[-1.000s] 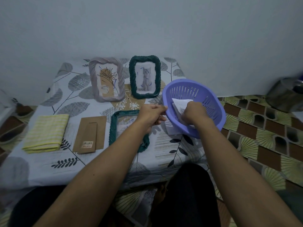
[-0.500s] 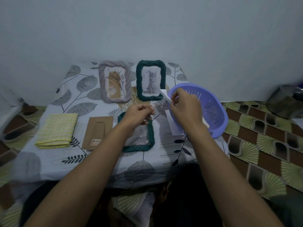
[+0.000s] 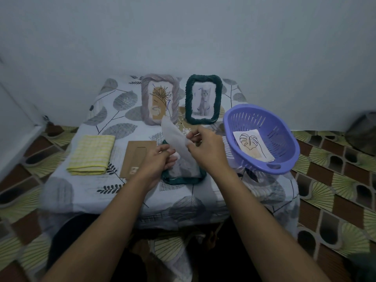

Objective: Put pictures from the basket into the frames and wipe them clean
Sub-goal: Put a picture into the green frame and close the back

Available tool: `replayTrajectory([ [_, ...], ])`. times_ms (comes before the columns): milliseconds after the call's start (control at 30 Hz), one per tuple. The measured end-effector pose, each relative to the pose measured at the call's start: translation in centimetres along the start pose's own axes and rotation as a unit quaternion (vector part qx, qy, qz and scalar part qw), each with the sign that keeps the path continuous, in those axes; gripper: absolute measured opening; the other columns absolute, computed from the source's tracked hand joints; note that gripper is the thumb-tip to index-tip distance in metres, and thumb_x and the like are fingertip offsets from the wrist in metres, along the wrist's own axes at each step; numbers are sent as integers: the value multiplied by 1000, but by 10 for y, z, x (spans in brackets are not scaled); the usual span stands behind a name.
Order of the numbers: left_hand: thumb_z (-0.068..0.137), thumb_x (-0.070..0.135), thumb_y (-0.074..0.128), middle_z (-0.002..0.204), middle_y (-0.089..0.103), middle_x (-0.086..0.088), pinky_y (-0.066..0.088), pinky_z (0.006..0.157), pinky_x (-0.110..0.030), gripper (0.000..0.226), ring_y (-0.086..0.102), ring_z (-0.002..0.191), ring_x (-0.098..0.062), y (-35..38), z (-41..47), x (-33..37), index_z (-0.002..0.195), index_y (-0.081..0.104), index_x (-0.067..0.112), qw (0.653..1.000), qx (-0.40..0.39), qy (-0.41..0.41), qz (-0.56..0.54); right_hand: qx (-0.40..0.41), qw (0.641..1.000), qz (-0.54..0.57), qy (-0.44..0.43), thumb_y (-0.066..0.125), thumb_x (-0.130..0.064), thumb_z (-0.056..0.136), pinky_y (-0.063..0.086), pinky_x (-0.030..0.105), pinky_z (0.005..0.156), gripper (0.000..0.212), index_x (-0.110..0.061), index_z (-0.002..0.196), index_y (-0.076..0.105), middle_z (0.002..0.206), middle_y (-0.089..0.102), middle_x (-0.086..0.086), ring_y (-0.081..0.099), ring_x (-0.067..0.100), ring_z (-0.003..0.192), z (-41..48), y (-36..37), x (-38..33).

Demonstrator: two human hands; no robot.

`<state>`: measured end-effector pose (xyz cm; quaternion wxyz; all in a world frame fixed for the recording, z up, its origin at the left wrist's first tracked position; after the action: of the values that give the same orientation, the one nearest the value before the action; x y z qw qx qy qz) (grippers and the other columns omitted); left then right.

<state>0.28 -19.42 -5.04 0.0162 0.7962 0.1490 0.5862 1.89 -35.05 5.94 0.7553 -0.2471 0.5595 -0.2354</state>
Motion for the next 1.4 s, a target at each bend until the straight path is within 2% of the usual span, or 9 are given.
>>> replayTrajectory([
  [167,98,7,59,101,67,-10,56,94,-40,37,66,95,-25,-7,-2,2,133,47,10,999,11,2,-46,-19,974,197,109,77,-7,83,50,22,68,20,-17,95,65,83,67,-5,63,8,75,0,10,21],
  [367,89,-3,67,119,61,-15,56,88,-42,54,62,110,-28,-21,-1,7,137,46,9,996,65,32,-54,-29,944,269,187,76,-3,83,58,42,84,26,-19,97,61,87,70,6,70,26,90,-7,20,56],
  [567,82,11,78,102,64,1,51,85,-32,56,60,95,-15,-22,-3,30,131,52,15,954,121,143,233,-73,967,128,209,77,-17,81,54,35,76,31,-17,107,60,87,71,6,68,21,86,-16,30,86],
  [733,79,11,80,83,64,0,54,72,-32,44,61,74,-10,-14,4,22,118,62,15,917,119,169,341,-94,978,17,183,74,-25,79,49,31,69,22,-26,95,59,73,66,-7,64,16,79,-14,40,95],
  [833,79,12,81,84,66,-3,55,74,-40,31,63,79,-20,-8,4,18,107,69,11,884,97,204,409,-95,984,-47,145,71,-27,76,48,30,69,20,-32,90,58,79,64,-11,61,18,88,-11,42,94],
  [900,78,20,82,87,64,-2,54,74,-39,30,62,86,-23,-9,5,17,104,70,13,868,96,206,441,-100,985,-82,116,71,-27,76,46,32,83,24,-35,97,62,101,62,-7,55,22,106,-8,43,92],
  [1067,88,49,60,126,55,-4,35,105,-51,46,43,121,-30,-15,16,14,130,59,30,798,109,166,569,-139,980,-109,95,65,-32,81,27,39,109,54,-35,134,57,147,37,2,30,28,134,-12,49,93],
  [1233,97,49,44,130,49,-5,26,103,-49,48,38,121,-30,-4,16,21,143,47,37,725,113,189,653,-162,972,-123,115,46,-47,66,24,41,111,74,-37,139,52,154,31,1,24,26,138,-13,53,94],
  [1400,99,49,39,133,47,-7,27,100,-48,47,37,121,-31,-1,26,16,144,45,37,700,97,167,687,-165,971,-130,111,59,-41,81,23,41,111,60,-36,140,51,155,31,2,24,27,138,-11,55,97],
])
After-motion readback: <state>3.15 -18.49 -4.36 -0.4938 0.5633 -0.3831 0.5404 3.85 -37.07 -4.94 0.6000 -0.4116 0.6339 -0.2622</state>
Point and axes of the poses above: each hand's wrist, its own z-axis towards the middle knuckle, its own y-axis out of the palm, x = y × z, the point moved 9 cm from there along z, towards the middle knuckle
